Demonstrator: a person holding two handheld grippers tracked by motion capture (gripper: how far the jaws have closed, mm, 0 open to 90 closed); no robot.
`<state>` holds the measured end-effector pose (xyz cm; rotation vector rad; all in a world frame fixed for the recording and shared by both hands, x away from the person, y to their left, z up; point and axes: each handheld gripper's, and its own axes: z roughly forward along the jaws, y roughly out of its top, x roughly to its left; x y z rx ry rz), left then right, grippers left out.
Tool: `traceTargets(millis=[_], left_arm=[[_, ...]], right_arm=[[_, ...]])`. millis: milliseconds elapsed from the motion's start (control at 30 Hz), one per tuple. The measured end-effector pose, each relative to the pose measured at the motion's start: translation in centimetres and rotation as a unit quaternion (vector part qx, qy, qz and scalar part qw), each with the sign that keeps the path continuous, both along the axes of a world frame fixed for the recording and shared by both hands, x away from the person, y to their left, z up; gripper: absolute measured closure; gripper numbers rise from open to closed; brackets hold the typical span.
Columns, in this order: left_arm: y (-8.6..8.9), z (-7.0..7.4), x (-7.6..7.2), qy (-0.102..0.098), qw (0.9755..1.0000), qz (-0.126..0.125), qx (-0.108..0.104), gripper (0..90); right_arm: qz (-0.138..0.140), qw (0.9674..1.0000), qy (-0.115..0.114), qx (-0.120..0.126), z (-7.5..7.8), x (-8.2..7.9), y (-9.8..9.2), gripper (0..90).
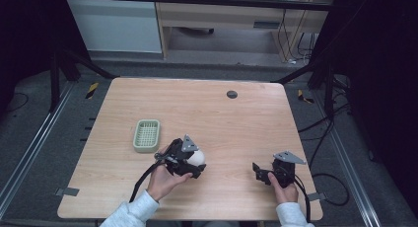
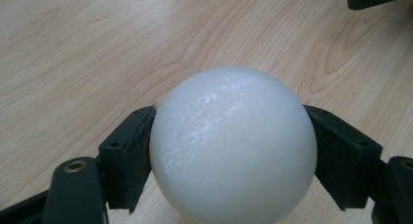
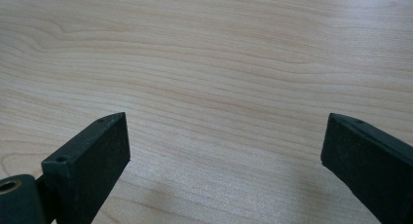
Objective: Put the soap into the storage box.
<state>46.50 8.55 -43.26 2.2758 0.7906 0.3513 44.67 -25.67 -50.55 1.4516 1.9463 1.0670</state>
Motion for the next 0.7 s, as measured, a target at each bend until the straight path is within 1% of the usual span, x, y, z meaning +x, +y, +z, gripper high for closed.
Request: traceTargets(millis=[367,700], left_arm=[[1.4,0.6,0.4,-0.004,0.9999,0.012,-0.002,23.6],[3.2,1.2,0.8,-0.008,0.9994,0.032,-0.007,23.6]], right_arm=[[0.0,1.0,0.0,0.0,0.0,0.0,0.0,4.1],[0.0,1.0,0.001,-0.001,0.0,0.0,0.0,4.1]])
